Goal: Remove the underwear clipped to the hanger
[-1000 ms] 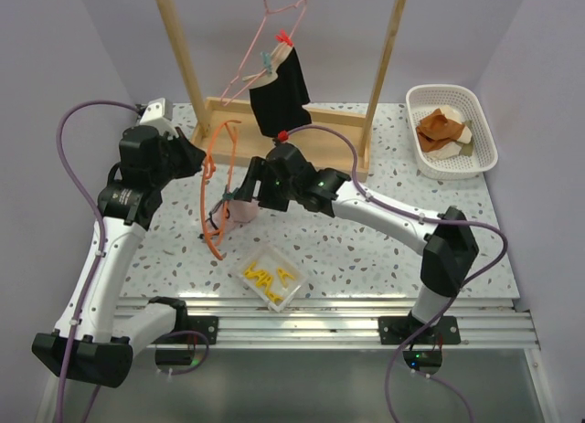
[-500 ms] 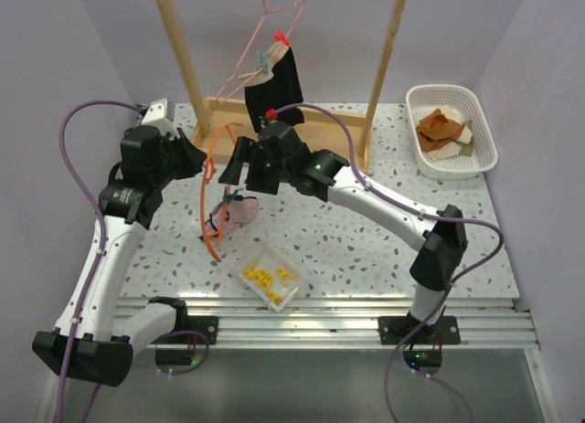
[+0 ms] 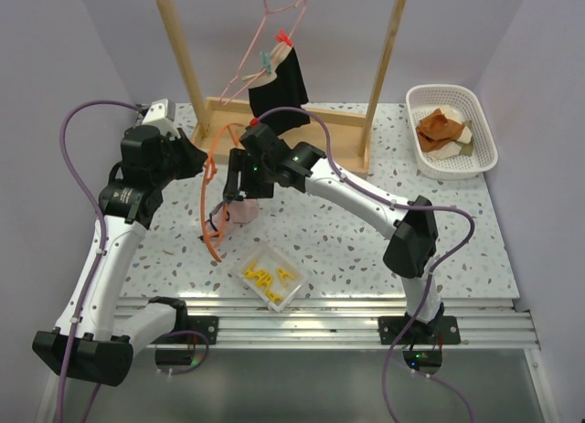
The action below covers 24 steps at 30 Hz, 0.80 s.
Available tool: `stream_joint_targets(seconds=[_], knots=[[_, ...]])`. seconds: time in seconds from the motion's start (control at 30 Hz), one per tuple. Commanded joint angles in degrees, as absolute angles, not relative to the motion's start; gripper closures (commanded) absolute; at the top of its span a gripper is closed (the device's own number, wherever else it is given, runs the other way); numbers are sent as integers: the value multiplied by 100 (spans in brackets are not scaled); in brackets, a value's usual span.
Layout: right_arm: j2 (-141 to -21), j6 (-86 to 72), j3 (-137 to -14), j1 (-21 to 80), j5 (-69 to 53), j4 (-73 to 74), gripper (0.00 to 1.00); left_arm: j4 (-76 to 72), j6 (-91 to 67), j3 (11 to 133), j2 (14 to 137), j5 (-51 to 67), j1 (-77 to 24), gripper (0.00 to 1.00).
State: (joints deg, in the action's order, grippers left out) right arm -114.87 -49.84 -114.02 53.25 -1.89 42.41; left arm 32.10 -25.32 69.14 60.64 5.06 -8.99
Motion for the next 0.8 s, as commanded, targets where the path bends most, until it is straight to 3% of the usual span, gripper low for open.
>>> stream_joint_targets(seconds=[0.0, 0.23, 0.27, 0.4, 0.77], knots=[[-11513, -4913, -11602, 5361, -245, 4272, 36, 3015, -2496, 7084, 6056, 642, -853, 100], [-11373, -5062, -11180, 5361, -369, 3999, 69, 2997, -2505, 7084, 6029, 606, -853, 100], [-11330, -5071, -11154, 5353, -360, 3999, 78, 2988, -2514, 7075, 6029, 606, -853, 100], [-11154, -5176, -10969, 5344, -378, 3728, 100, 2971, -2505, 7049, 6064, 606, -853, 100], [-9977, -5800, -9450, 5081, -737, 2418, 100, 2979, -2373, 6988, 6091, 273, -844, 100]])
